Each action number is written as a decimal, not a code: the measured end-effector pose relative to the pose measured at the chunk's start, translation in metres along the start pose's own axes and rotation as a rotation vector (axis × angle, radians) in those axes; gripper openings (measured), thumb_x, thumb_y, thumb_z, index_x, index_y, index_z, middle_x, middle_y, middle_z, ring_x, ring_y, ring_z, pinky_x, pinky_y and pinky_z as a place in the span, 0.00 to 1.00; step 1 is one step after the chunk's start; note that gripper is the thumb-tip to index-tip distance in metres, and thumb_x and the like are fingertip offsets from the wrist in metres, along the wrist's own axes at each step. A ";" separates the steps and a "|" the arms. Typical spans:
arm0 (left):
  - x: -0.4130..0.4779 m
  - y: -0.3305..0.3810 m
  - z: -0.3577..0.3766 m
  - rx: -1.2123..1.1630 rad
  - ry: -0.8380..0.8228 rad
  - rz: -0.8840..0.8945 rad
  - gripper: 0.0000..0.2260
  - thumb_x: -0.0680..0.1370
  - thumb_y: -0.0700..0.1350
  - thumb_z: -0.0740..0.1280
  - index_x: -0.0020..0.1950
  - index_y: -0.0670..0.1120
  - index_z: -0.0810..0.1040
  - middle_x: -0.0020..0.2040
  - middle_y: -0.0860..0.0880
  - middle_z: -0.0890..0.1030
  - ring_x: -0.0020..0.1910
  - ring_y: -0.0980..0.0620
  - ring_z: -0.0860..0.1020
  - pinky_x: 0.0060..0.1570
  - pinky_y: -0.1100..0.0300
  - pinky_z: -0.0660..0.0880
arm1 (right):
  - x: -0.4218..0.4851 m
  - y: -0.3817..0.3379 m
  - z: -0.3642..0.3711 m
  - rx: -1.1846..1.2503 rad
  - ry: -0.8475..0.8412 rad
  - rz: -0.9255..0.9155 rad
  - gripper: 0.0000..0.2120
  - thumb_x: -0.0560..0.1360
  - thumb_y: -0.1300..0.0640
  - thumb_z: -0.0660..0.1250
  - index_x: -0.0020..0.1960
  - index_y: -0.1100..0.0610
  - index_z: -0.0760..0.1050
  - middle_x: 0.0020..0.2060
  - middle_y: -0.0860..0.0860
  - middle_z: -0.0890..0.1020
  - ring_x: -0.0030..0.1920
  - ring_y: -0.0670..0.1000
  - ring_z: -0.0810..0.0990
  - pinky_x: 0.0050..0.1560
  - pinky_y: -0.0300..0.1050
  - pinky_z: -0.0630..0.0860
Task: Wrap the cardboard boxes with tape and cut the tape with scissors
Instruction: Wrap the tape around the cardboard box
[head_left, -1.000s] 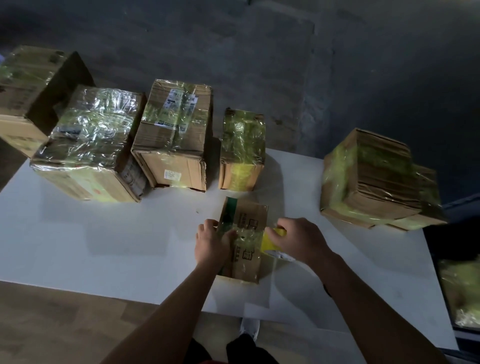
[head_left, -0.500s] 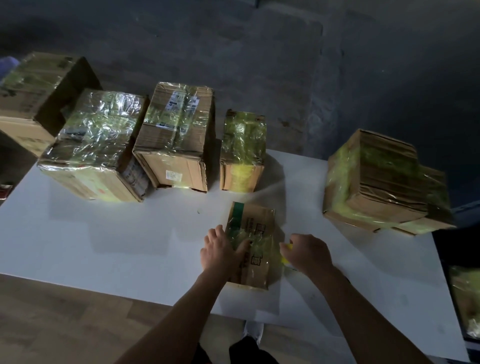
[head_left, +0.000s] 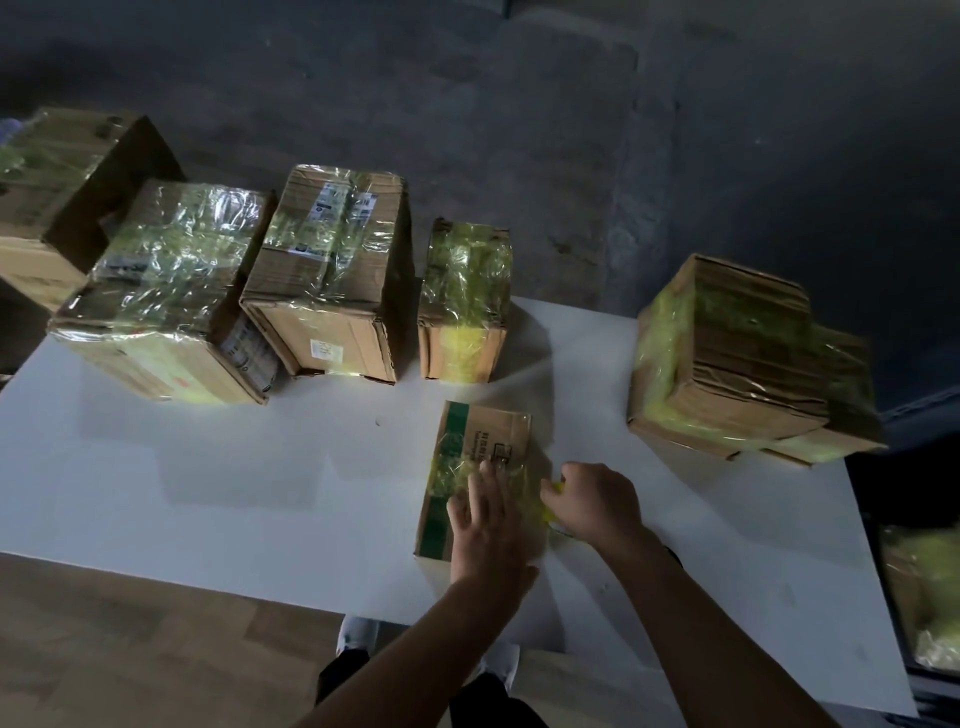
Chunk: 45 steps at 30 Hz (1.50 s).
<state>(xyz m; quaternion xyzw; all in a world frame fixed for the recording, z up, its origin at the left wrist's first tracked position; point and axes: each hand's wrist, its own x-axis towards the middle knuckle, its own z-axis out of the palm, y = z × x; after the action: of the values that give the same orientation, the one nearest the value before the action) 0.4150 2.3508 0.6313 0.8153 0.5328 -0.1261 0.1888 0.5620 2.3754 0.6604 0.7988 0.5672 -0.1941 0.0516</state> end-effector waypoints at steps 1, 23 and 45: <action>-0.001 0.002 0.001 0.002 -0.005 -0.017 0.44 0.79 0.58 0.60 0.75 0.38 0.32 0.77 0.36 0.35 0.75 0.35 0.36 0.73 0.36 0.44 | 0.000 0.000 -0.001 0.004 -0.008 0.009 0.20 0.76 0.42 0.59 0.32 0.52 0.61 0.30 0.48 0.69 0.38 0.53 0.74 0.37 0.42 0.63; -0.018 -0.080 -0.059 -0.695 0.186 0.200 0.30 0.82 0.50 0.57 0.78 0.62 0.43 0.78 0.56 0.37 0.78 0.45 0.51 0.67 0.45 0.70 | -0.003 -0.061 -0.081 0.311 0.098 -0.425 0.14 0.75 0.37 0.59 0.38 0.45 0.71 0.28 0.42 0.73 0.32 0.39 0.74 0.30 0.33 0.63; -0.006 -0.095 -0.063 -0.052 0.273 0.190 0.37 0.78 0.64 0.51 0.78 0.51 0.35 0.77 0.46 0.34 0.76 0.44 0.35 0.74 0.42 0.47 | -0.004 -0.102 -0.074 0.105 0.147 -0.237 0.22 0.76 0.42 0.60 0.29 0.52 0.60 0.25 0.47 0.65 0.26 0.44 0.63 0.27 0.41 0.58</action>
<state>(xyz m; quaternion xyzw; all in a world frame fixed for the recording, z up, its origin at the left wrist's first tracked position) 0.3259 2.4081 0.6738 0.8664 0.4770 0.0181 0.1466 0.4848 2.4302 0.7436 0.7398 0.6489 -0.1691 -0.0554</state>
